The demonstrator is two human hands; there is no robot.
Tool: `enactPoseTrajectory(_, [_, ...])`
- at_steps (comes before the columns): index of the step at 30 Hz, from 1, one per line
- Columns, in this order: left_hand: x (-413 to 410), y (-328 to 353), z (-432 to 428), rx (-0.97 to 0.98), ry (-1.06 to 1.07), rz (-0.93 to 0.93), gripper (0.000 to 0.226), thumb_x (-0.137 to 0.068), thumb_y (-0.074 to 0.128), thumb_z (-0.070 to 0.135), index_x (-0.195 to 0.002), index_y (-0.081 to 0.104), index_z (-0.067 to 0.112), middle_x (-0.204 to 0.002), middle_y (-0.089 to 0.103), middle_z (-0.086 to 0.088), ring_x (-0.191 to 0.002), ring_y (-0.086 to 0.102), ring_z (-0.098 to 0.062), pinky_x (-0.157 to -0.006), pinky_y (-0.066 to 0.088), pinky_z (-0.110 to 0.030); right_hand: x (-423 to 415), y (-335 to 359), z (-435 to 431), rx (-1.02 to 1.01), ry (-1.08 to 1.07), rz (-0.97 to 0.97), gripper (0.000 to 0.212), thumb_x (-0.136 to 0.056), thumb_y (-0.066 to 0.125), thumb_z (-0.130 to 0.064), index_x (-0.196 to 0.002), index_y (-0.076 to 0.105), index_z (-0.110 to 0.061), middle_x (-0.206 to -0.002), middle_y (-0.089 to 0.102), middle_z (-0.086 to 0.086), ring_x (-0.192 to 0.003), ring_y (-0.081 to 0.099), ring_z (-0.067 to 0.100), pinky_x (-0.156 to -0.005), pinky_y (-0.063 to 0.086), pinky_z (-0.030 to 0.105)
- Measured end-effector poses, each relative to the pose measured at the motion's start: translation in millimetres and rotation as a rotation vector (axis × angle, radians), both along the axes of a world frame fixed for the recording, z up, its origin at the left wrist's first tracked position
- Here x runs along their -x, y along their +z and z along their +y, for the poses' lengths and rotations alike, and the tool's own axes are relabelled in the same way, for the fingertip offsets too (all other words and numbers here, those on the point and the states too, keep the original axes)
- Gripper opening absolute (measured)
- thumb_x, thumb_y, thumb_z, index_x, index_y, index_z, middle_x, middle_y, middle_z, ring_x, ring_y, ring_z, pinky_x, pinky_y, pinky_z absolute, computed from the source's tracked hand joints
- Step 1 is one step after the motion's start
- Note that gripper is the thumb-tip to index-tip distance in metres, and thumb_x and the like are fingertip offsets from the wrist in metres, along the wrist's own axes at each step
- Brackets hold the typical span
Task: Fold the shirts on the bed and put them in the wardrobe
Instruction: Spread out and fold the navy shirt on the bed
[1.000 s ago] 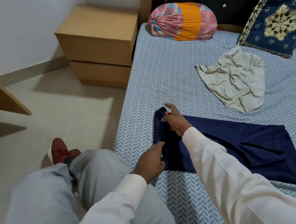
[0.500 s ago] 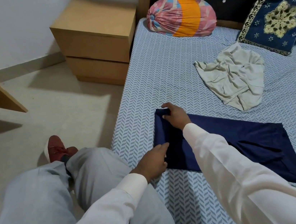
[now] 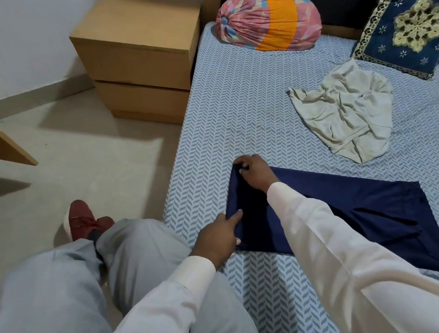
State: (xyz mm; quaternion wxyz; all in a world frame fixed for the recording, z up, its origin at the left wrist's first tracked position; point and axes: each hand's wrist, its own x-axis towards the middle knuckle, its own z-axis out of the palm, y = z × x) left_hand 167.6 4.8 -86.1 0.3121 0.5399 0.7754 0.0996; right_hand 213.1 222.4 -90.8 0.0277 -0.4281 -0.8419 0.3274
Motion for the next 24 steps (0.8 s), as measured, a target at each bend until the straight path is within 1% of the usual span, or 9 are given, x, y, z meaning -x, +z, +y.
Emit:
enactPoseTrajectory(5, [3.0, 0.7, -2.3, -0.043, -0.036, 0.027, 0.071, -0.090, 0.066, 0.031, -0.152, 0.031, 0.039, -0.125, 0.039, -0.006, -0.112, 0.048, -0.025, -0.084, 0.048, -0.035, 2.7, 5.1, -0.8, 0.074, -0.095, -0.014, 0.040, -0.093, 0.059, -0.007, -0.133, 0.056, -0.009, -0.124, 0.053, 0.015, -0.113, 0.058, 0.029, -0.092, 0.047, 0.031])
enactPoseTrajectory(8, [0.3, 2.9, -3.1, -0.086, -0.058, 0.075, 0.073, -0.087, 0.069, 0.033, -0.151, 0.033, 0.035, -0.126, 0.036, -0.005, -0.113, 0.044, -0.024, -0.082, 0.050, -0.037, 0.4, 6.0, -17.3, -0.128, -0.042, -0.096, 0.048, -0.092, 0.060, -0.017, -0.137, 0.046, -0.007, -0.130, 0.049, 0.018, -0.118, 0.052, 0.035, -0.096, 0.047, 0.043])
enactPoseTrajectory(11, [-2.5, 5.9, -1.0, -0.093, 0.159, -0.005, 0.078, -0.082, 0.073, 0.041, -0.145, 0.032, 0.022, -0.127, 0.043, -0.008, -0.110, 0.053, -0.029, -0.084, 0.052, -0.040, -4.0, 6.4, -43.5, -0.324, -0.005, -0.115, 0.045, -0.095, 0.057, -0.036, -0.130, 0.049, -0.008, -0.126, 0.055, 0.016, -0.117, 0.053, 0.037, -0.091, 0.046, 0.045])
enactPoseTrajectory(13, [-0.2, 7.9, 3.9, -0.017, 0.333, -0.123, 0.072, -0.078, 0.076, 0.045, -0.130, 0.036, 0.014, -0.120, 0.054, -0.010, -0.104, 0.060, -0.031, -0.079, 0.052, -0.039, -3.1, 7.2, -53.2, -0.261, -0.012, -0.236, 0.068, -0.092, 0.057, -0.055, -0.140, 0.043, -0.009, -0.134, 0.051, 0.014, -0.124, 0.049, 0.036, -0.094, 0.046, 0.046])
enactPoseTrajectory(16, [3.9, 10.6, 7.3, 0.094, 0.404, -0.245, 0.053, -0.073, 0.078, 0.044, -0.108, 0.049, 0.016, -0.108, 0.065, -0.006, -0.094, 0.064, -0.027, -0.068, 0.050, -0.032, 5.0, 22.6, -56.3, -0.170, -0.003, -0.429, 0.088, -0.082, 0.059, -0.067, -0.146, 0.034, -0.012, -0.133, 0.054, 0.012, -0.122, 0.053, 0.034, -0.090, 0.048, 0.044])
enactPoseTrajectory(18, [6.3, 10.3, 7.0, 0.107, 0.398, -0.302, 0.037, -0.071, 0.079, 0.044, -0.085, 0.057, 0.018, -0.097, 0.069, -0.013, -0.081, 0.065, -0.024, -0.056, 0.044, -0.028, 11.6, 32.5, -57.1, -0.080, 0.034, -0.531, 0.092, -0.081, 0.059, -0.063, -0.150, 0.025, -0.012, -0.131, 0.057, 0.010, -0.119, 0.056, 0.032, -0.088, 0.049, 0.042])
enactPoseTrajectory(20, [8.8, 9.7, 5.7, 0.097, 0.415, -0.364, 0.038, -0.072, 0.080, 0.041, -0.085, 0.063, 0.010, -0.094, 0.067, -0.012, -0.077, 0.064, -0.024, -0.049, 0.034, -0.025, 17.9, 36.8, -58.3, -0.019, 0.051, -0.603, 0.092, -0.086, 0.058, -0.050, -0.156, 0.014, -0.009, -0.137, 0.054, 0.012, -0.123, 0.054, 0.033, -0.089, 0.048, 0.041])
enactPoseTrajectory(22, [11.6, 10.2, 3.4, 0.069, 0.449, -0.452, 0.030, -0.074, 0.080, 0.032, -0.083, 0.062, 0.008, -0.085, 0.065, -0.012, -0.073, 0.060, -0.022, -0.053, 0.036, -0.025, 22.4, 37.8, -60.6, -0.050, 0.074, -0.629, 0.079, -0.090, 0.052, -0.036, -0.154, 0.018, -0.004, -0.140, 0.052, 0.016, -0.121, 0.055, 0.034, -0.089, 0.045, 0.042])
enactPoseTrajectory(24, [15.2, 13.6, 0.4, 0.053, 0.468, -0.535, 0.026, -0.076, 0.078, 0.024, -0.070, 0.053, 0.018, -0.076, 0.058, -0.004, -0.074, 0.056, -0.019, -0.061, 0.042, -0.027, 25.7, 42.5, -63.3, -0.092, 0.087, -0.600, 0.073, -0.090, 0.050, -0.029, -0.155, 0.020, -0.014, -0.131, 0.059, 0.015, -0.110, 0.061, 0.034, -0.084, 0.047, 0.041])
